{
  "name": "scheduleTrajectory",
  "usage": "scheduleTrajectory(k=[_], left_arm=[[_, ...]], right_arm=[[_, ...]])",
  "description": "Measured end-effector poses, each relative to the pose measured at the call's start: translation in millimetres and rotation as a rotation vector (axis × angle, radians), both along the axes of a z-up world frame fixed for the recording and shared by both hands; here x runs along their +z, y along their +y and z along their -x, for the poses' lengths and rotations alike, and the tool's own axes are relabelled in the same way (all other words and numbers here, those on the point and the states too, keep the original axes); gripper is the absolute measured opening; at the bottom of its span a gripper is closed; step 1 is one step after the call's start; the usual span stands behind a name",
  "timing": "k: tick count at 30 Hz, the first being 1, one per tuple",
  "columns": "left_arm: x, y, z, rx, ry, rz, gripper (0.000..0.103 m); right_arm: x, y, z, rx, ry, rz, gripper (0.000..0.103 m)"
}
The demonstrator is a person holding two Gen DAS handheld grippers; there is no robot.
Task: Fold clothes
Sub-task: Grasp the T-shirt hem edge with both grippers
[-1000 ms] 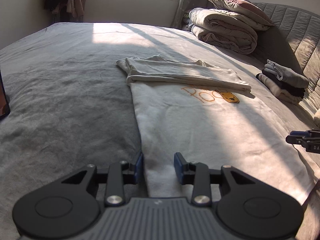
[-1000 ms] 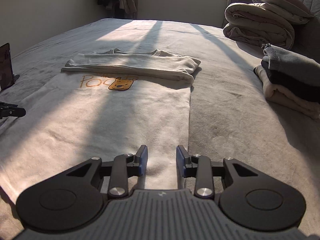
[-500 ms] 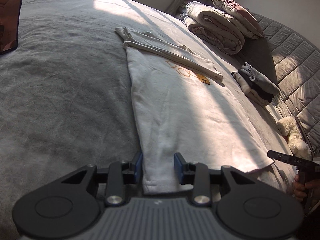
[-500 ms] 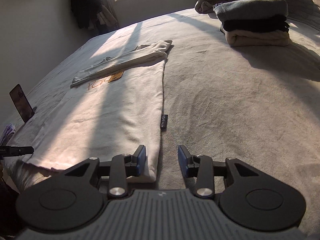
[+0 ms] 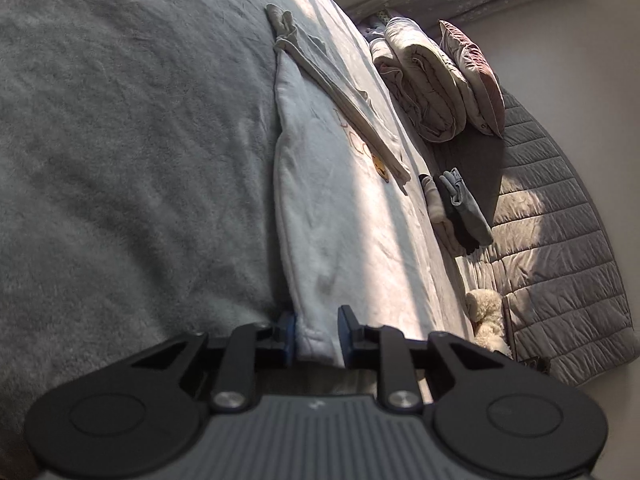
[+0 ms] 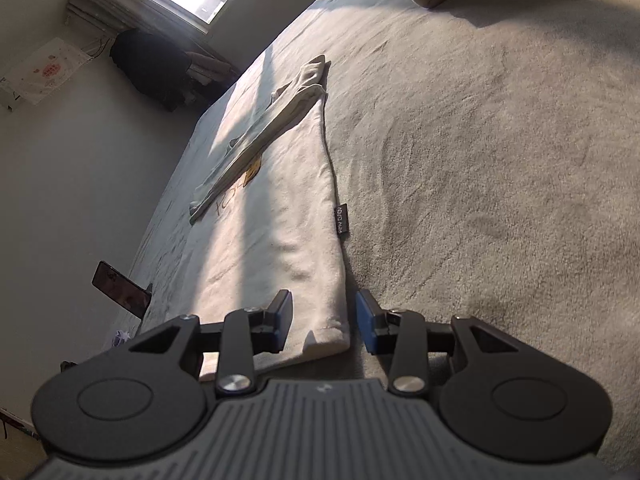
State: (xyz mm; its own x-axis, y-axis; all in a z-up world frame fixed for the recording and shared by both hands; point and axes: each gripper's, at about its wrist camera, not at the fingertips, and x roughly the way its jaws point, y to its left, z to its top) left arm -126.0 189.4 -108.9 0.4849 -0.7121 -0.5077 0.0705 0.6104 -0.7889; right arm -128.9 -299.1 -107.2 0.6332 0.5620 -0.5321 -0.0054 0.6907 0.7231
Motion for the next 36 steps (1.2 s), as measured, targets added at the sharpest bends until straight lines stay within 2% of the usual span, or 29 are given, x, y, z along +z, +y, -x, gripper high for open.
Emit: scheduleTrajectory(k=[7, 9, 12, 14, 22, 27, 31, 36], left_arm=[[1.6, -7.3, -1.4, -0.02, -0.004, -0.002, 0.018], [1.9, -9.0, -1.6, -0.03, -0.002, 0.002, 0.018], [1.2, -7.3, -1.2, -0.043, 0.004, 0.013, 0.015], [-0.1, -6.8, -1.6, -0.047, 0.022, 0.03, 0.01], [17.0, -6.5, -6.1, 0.001, 0.013, 0.145, 0.008], [35.5, -11.0, -24.2, 0.059, 0.012, 0.165, 0.008], [51.0, -17.0, -54.0, 0.104, 0.005, 0.14, 0.008], [48.6, -17.0, -96.1, 0.188, 0.019, 0.119, 0.008]], right_arm=[[1.8, 2.3, 1.0, 0.036, 0.013, -0.005, 0.038], [1.1, 2.5, 2.3, 0.051, 0.02, -0.012, 0.035], [-0.5, 2.6, 3.4, 0.065, 0.038, -0.034, 0.025], [-1.1, 2.1, 5.0, 0.063, 0.047, -0.061, 0.017], [25.9, 4.5, -0.5, 0.038, 0.058, -0.143, 0.014], [48.8, 12.2, -25.5, 0.022, 0.063, -0.155, 0.014], [61.8, 16.6, -55.7, -0.002, 0.065, -0.127, 0.014], [60.0, 17.3, -94.7, -0.041, 0.082, -0.091, 0.014]])
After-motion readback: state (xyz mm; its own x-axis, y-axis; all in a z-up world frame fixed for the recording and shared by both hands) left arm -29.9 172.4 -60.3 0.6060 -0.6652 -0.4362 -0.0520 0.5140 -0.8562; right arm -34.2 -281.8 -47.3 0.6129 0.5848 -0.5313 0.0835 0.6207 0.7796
